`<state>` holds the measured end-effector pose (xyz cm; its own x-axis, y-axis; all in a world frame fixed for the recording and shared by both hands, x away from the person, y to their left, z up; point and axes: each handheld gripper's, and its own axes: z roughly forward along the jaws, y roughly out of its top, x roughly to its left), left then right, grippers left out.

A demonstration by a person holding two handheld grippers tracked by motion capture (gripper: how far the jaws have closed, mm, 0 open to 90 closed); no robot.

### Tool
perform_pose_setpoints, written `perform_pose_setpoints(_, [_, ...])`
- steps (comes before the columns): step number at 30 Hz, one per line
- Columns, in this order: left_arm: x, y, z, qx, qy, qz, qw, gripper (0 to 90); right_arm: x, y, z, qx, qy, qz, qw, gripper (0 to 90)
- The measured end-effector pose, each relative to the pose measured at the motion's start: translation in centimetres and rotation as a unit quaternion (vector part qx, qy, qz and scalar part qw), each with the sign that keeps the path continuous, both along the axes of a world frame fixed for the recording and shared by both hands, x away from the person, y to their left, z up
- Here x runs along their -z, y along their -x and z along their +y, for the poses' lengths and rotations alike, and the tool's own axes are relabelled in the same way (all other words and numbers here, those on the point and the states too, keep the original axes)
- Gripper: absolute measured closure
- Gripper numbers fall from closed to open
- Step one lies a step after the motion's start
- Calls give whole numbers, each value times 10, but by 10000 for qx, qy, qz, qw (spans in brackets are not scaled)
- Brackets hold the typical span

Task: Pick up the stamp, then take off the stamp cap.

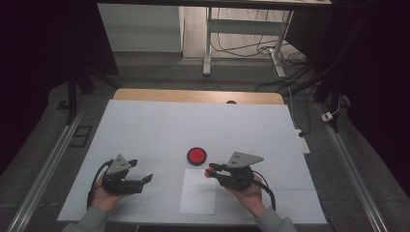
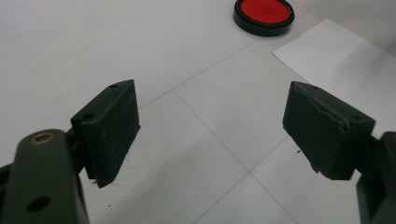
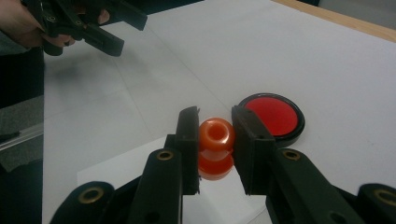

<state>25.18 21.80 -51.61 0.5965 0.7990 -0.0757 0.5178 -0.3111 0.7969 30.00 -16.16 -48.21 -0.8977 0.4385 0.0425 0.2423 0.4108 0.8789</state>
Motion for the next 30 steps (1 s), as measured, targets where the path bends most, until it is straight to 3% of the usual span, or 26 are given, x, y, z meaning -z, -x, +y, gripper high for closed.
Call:
perform_pose_setpoints(20, [-3,0,-3,60,-58,-61,9999,187,-2,-1,-3,13,-43,-10,10000,717])
perform_pose_setpoints(30, [-16,-3,-17,306,-23,-151,9994,187,-2,-2,-4,27,-81,-12,10000,718])
